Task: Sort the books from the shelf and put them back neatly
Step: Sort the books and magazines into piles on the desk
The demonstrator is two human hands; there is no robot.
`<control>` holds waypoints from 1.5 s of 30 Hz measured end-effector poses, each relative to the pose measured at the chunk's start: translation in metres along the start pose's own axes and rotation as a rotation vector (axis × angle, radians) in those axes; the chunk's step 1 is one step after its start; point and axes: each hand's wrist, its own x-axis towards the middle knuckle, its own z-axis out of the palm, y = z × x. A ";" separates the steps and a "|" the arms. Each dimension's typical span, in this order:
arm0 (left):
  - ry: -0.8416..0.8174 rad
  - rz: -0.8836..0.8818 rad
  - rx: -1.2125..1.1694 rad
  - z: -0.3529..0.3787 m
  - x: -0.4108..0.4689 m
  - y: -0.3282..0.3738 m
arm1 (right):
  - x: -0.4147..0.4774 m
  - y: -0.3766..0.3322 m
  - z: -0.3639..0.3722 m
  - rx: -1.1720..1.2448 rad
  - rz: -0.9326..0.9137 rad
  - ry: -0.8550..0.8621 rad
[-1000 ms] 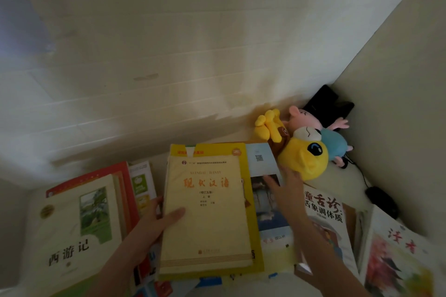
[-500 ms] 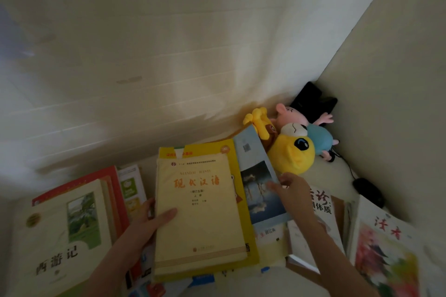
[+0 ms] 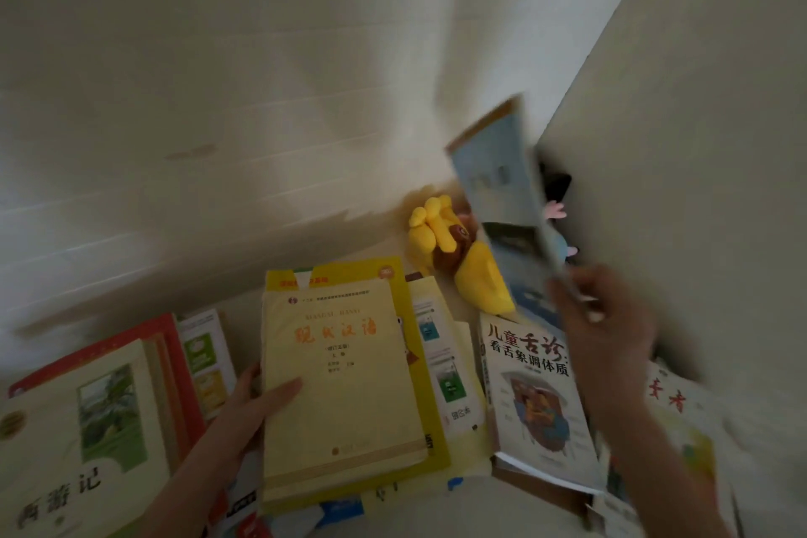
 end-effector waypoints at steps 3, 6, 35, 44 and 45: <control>-0.004 -0.052 -0.118 -0.002 0.006 0.003 | -0.039 0.019 0.047 -0.045 -0.287 -0.251; 0.017 -0.074 -0.227 -0.004 0.016 -0.001 | -0.073 0.062 0.086 -0.178 -0.497 -0.650; -0.095 -0.045 -0.055 -0.004 -0.007 0.003 | 0.045 0.052 0.086 0.184 0.337 -0.695; -0.072 -0.044 -0.100 -0.004 -0.006 0.002 | -0.037 0.045 0.101 -0.058 0.529 -0.678; -0.065 -0.030 -0.087 -0.004 -0.006 0.001 | -0.048 0.043 0.094 -0.060 0.573 -0.771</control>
